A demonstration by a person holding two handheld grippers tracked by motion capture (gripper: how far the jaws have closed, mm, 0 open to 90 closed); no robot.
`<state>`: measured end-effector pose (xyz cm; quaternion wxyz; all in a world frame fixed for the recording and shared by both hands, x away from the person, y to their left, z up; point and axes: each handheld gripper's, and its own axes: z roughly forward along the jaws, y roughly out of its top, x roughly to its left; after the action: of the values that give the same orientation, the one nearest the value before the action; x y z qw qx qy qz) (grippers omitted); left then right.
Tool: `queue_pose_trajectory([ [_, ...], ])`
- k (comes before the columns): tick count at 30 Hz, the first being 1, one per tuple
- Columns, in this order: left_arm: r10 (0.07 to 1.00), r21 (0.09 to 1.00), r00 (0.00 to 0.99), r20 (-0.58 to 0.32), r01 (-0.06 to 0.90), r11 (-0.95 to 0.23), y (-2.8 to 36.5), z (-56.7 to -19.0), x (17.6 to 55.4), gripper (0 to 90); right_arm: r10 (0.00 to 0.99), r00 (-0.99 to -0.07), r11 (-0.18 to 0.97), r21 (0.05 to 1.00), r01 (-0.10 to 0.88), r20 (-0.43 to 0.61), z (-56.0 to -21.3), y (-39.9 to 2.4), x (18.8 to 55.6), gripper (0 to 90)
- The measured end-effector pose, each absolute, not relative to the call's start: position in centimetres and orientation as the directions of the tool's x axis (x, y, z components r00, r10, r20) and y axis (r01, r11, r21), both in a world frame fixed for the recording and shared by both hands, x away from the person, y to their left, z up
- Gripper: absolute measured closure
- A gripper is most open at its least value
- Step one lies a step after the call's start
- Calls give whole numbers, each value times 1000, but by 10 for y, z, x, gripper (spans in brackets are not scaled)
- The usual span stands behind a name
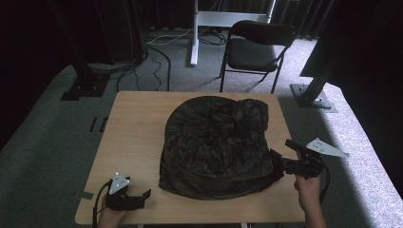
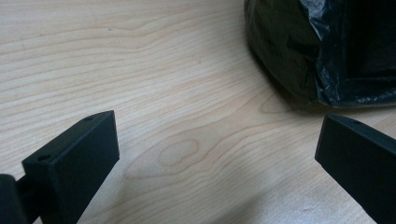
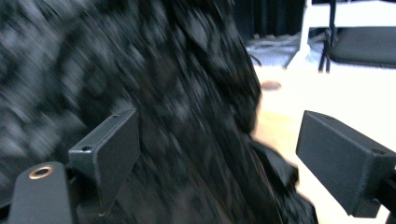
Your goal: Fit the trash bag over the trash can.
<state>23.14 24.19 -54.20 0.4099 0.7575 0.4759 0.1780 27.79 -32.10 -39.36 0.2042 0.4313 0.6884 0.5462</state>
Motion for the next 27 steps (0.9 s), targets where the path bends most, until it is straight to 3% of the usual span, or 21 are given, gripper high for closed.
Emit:
queue_pose_trajectory([
  [11,867,789,483,-125,578,-209,243,-543,232,0,755,-647,51,974,222,108,-314,-283,291,130],
  [18,865,788,486,-128,579,-209,243,-544,232,0,678,-729,69,979,193,96,-274,-249,306,130],
  [27,866,788,488,-114,574,-220,242,-544,232,0,627,-773,92,976,195,95,-259,-202,329,130],
])
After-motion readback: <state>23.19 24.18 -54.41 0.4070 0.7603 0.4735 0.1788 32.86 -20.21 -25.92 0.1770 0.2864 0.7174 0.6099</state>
